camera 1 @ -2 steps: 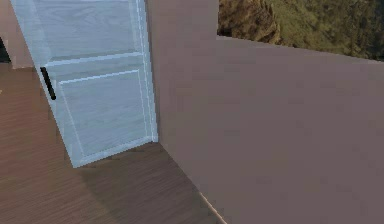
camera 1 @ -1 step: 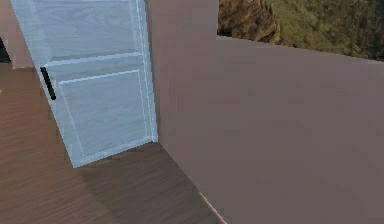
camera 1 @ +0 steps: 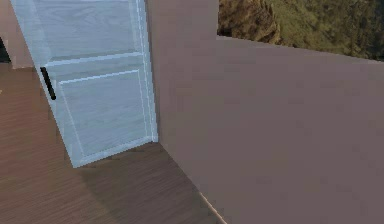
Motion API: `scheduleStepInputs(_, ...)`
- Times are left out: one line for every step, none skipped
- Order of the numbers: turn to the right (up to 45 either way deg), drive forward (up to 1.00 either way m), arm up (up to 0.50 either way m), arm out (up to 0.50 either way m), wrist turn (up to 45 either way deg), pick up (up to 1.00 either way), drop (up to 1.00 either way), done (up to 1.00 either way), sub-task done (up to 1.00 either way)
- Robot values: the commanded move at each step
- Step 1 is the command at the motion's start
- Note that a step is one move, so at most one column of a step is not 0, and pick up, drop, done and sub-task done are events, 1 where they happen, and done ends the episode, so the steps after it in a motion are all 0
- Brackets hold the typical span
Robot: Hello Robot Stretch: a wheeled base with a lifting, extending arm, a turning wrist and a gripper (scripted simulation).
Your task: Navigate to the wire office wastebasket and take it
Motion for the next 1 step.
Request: scheduleStepInputs(0.0, 0.0, 0.0, 0.0, 0.0, 0.0, 0.0, 1.0, 0.0)
